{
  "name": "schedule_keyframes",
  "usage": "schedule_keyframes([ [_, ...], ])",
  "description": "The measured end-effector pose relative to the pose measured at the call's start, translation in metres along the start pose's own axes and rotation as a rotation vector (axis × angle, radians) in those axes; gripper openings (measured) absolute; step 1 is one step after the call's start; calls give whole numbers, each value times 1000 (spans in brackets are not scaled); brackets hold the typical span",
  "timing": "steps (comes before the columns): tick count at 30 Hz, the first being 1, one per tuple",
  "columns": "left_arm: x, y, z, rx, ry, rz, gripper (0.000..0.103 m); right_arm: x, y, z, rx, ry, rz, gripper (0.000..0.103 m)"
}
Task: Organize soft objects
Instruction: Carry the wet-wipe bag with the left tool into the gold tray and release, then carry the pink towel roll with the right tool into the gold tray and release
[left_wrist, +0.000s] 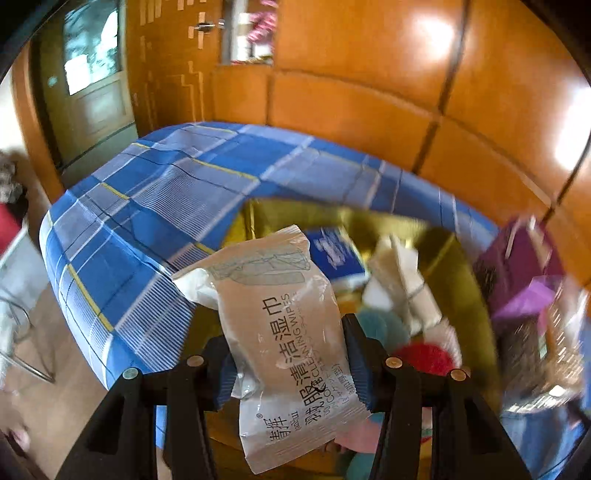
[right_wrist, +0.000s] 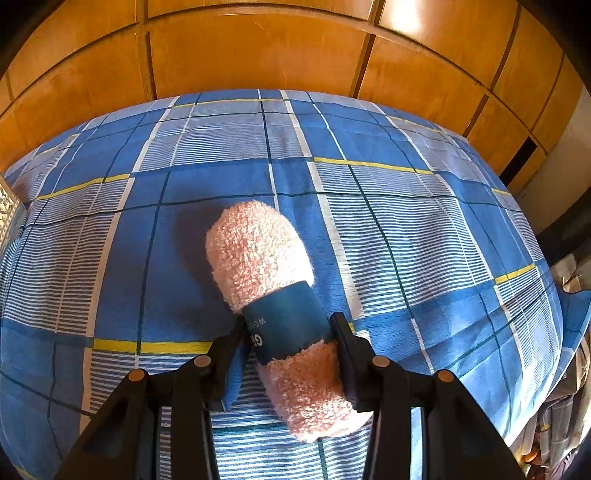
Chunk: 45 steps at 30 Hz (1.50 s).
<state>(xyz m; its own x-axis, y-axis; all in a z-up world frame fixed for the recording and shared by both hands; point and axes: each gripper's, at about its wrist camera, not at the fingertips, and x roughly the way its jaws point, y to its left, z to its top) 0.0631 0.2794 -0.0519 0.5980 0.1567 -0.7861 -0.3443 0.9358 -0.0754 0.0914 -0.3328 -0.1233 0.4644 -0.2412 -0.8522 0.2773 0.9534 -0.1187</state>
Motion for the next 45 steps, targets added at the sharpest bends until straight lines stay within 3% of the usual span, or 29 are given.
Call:
schedule_keyframes([
  [5, 24, -15, -12, 60, 43, 31, 54, -1, 0, 0, 1, 2, -5, 43],
  [7, 26, -15, -14, 58, 49, 53, 64, -1, 1, 0, -1, 5, -11, 43],
  [12, 5, -15, -12, 56, -37, 85, 73, 0, 3, 1, -1, 9, -25, 43],
  [18, -21, -19, -7, 44, -111, 62, 81, 0, 5, 2, 9, 7, -30, 43],
  [28, -58, -30, -12, 48, -181, 13, 84, -2, 4, -1, 36, -7, -34, 43],
  [38, -74, -41, -24, 87, -202, -12, 85, -5, 7, -1, 72, -21, -64, 41],
  [45, -75, -44, -31, 97, -194, -21, 85, -7, -3, 4, 132, 1, -13, 40],
])
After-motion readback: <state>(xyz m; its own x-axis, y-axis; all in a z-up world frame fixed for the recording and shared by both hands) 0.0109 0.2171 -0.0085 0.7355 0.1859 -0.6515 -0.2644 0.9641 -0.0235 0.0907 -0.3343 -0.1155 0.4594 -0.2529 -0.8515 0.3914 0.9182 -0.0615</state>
